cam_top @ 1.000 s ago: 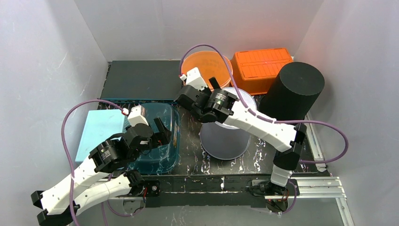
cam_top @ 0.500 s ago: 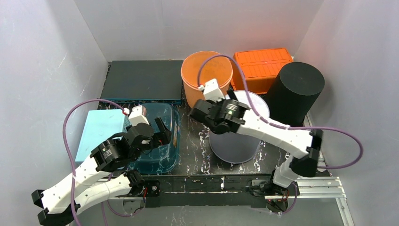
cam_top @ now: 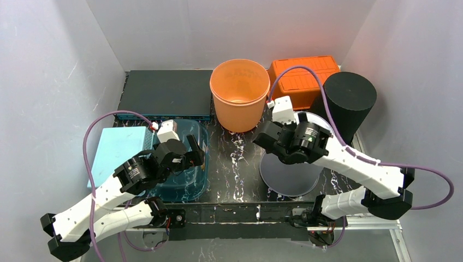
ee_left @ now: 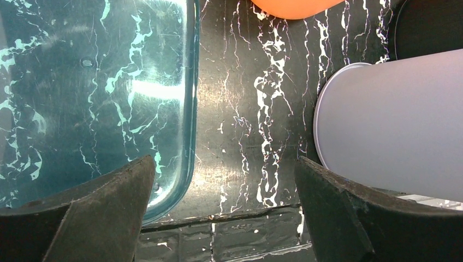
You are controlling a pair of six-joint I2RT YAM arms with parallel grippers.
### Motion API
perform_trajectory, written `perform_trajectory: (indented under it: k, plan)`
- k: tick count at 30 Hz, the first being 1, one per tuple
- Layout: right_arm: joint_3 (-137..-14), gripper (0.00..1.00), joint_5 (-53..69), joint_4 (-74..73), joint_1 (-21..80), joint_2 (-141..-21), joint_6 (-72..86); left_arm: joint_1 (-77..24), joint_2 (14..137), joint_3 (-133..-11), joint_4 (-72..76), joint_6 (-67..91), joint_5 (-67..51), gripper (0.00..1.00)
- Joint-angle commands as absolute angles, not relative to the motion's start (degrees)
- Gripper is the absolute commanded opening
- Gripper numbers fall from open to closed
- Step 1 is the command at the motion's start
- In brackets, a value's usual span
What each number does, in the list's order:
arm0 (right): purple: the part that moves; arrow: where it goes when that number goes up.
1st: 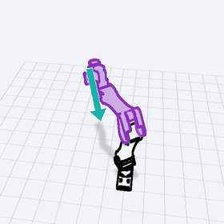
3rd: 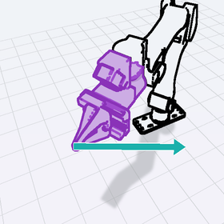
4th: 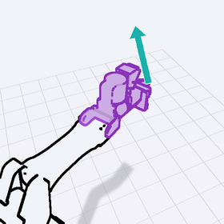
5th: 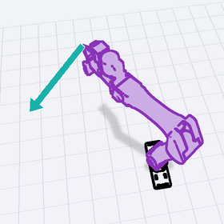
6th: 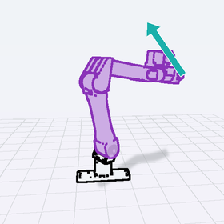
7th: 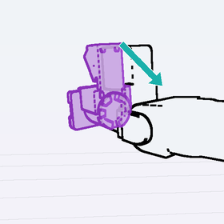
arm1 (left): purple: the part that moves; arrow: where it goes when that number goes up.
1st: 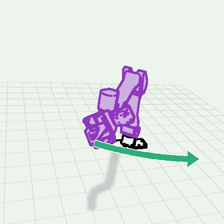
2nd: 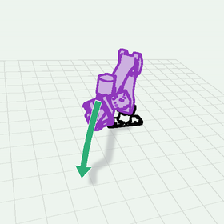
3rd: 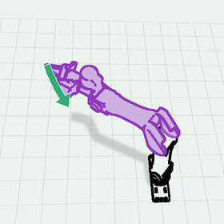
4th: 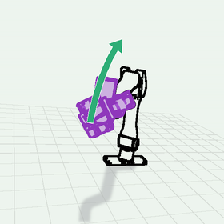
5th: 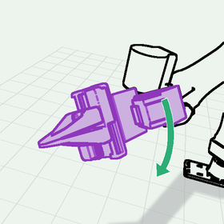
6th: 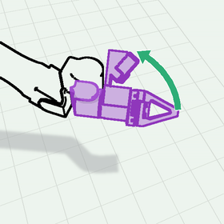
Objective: Turn the large container upside down
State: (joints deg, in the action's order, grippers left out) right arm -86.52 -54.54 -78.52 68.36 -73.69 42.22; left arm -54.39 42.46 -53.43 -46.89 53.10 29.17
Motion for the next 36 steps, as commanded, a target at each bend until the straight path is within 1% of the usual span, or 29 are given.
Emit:
perform_trajectory:
  k: [1, 5, 9, 12, 15, 21, 23, 25, 29, 36]
  plan:
    - [-95.9, 0.98, -54.42, -78.04, 68.0, -72.11, 42.97, -54.59, 42.2, -54.84, -47.02, 52.58, 29.89, 0.98]
    - [-100.99, 0.95, -50.47, -71.38, 68.01, -74.22, 36.46, -54.59, 41.86, -54.93, -47.01, 52.76, 30.01, 0.98]
    - [-104.61, 0.95, -44.49, -68.06, 68.11, -79.73, 32.54, -54.57, 41.49, -55.08, -47.29, 53.02, 30.82, 0.98]
    - [-104.2, 0.95, -40.62, -64.87, 68.52, -83.46, 31.74, -54.57, 40.95, -55.44, -48.36, 53.62, 31.8, 0.98]
    - [-100.65, 0.96, -38.82, -61.48, 68.62, -85.98, 32.7, -54.64, 39.97, -55.46, -49.31, 54.1, 32.72, 0.98]
    - [-92.0, 0.99, -43.3, -60.72, 68.64, -90.34, 40.71, -54.62, 37.75, -54.49, -50.27, 54.7, 33.53, 0.98]
    - [-89.79, 0.99, -44.22, -61.78, 68.63, -91.72, 43.56, -54.59, 37.56, -54.32, -50.32, 54.91, 33.57, 0.98]
    - [-88.21, 0.99, -45.06, -65.84, 68.58, -92.96, 46.82, -54.58, 37.61, -54.47, -50.36, 54.93, 33.57, 0.98]
    - [-81.37, 0.99, -43.53, -65.8, 68.64, -91.42, 48.37, -54.56, 37.88, -54.42, -50.38, 54.97, 33.83, 0.98]
    - [-69.63, 0.99, -45.53, -69.02, 68.37, -84.37, 54.69, -54.56, 39.27, -54.67, -50.11, 54.5, 33.53, 0.98]
